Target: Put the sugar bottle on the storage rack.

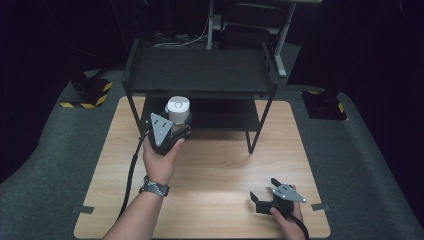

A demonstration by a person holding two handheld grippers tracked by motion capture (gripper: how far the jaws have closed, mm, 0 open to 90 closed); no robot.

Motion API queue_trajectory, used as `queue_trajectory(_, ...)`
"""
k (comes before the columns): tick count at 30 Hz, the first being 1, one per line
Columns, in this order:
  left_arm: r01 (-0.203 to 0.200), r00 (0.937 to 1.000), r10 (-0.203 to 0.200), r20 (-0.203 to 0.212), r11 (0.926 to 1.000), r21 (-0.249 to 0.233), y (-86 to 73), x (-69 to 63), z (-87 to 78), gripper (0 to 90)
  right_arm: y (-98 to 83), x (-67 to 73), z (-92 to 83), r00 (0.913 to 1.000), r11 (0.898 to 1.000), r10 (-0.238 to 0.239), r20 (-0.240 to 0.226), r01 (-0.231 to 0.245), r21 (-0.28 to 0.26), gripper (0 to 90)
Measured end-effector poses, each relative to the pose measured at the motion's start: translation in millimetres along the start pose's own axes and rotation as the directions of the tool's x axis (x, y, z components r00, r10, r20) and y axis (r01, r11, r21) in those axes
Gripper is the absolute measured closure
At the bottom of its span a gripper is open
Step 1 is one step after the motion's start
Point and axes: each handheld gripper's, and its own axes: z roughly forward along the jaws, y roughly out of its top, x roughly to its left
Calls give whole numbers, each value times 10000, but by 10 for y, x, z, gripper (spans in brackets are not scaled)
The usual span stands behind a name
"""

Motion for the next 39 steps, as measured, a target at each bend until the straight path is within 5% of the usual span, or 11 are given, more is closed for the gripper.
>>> queue_trajectory(22,59,9993,-53,-363,9998,163,-77,-18,577,290,-32,-32,-16,9998,9998,85,-152,-87,-164,5)
queue_trajectory(31,339,9986,-337,-408,9994,48,-129,-8,691,289,-41,-39,-20,9998,9997,120,-183,-124,-213,4)
queue_trajectory(39,73,9995,-74,-315,10000,-51,-177,-3,661,288,-37,-31,-15,9998,9998,58,-171,-61,-196,4)
